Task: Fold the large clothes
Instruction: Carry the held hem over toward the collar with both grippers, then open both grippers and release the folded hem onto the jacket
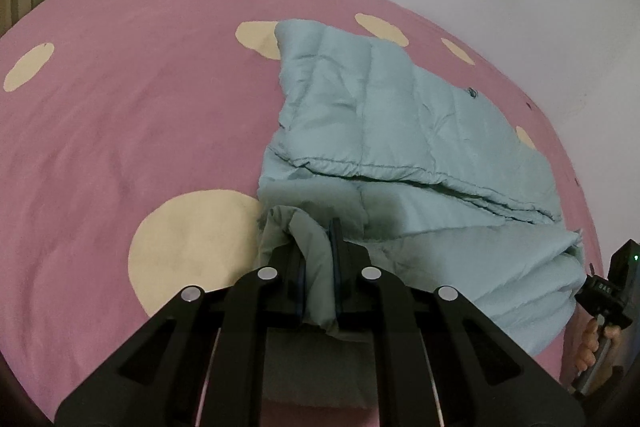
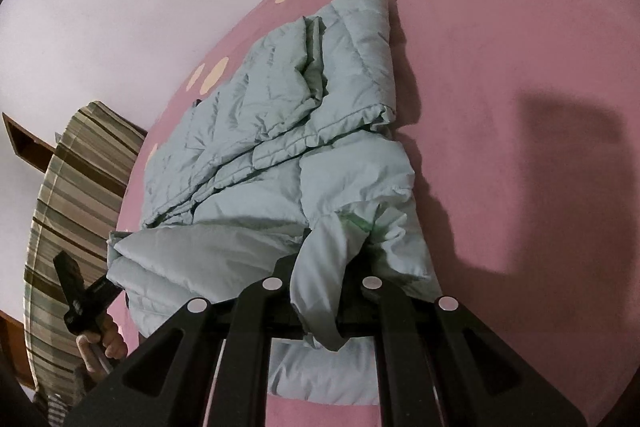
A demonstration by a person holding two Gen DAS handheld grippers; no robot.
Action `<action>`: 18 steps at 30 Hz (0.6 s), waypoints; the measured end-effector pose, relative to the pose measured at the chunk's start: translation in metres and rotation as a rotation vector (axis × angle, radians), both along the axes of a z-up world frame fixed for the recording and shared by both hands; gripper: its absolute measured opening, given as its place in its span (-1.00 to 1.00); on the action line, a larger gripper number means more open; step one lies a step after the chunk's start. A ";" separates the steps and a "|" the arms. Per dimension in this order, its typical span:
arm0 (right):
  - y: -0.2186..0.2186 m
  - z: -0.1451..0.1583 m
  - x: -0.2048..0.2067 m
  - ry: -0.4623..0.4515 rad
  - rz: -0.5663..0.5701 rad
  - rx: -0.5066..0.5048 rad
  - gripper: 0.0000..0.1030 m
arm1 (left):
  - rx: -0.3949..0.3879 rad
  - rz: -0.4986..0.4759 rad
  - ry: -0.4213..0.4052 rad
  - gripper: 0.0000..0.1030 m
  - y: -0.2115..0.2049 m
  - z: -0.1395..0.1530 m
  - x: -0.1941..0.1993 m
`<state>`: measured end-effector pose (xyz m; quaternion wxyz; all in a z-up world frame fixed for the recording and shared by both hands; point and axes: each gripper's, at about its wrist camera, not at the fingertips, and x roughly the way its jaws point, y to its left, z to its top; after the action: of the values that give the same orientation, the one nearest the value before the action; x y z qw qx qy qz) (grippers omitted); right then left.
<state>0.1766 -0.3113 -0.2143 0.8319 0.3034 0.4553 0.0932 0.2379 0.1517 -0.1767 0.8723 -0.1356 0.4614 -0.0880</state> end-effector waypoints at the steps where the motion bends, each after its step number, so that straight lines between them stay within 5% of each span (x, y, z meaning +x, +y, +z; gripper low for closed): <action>1: -0.001 0.001 0.000 -0.002 0.003 -0.002 -0.82 | -0.003 0.003 -0.008 -0.78 0.001 0.002 -0.001; 3: -0.002 0.006 -0.001 -0.010 0.001 -0.003 -0.81 | -0.004 0.006 -0.022 -0.66 0.003 0.009 -0.003; 8: -0.010 0.019 -0.011 -0.049 -0.022 0.010 -0.41 | 0.015 0.074 -0.132 0.43 0.014 0.042 -0.016; 12: -0.017 0.031 -0.020 -0.091 -0.048 0.000 -0.16 | 0.062 0.102 -0.215 0.50 0.024 0.065 -0.025; 18: -0.031 0.035 -0.036 -0.115 -0.092 -0.014 0.01 | 0.050 0.114 -0.159 0.51 0.038 0.048 -0.038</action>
<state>0.1403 -0.3427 -0.1789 0.8620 0.3125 0.3930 0.0690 0.2002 0.1901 -0.1287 0.9130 -0.1324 0.3841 -0.0371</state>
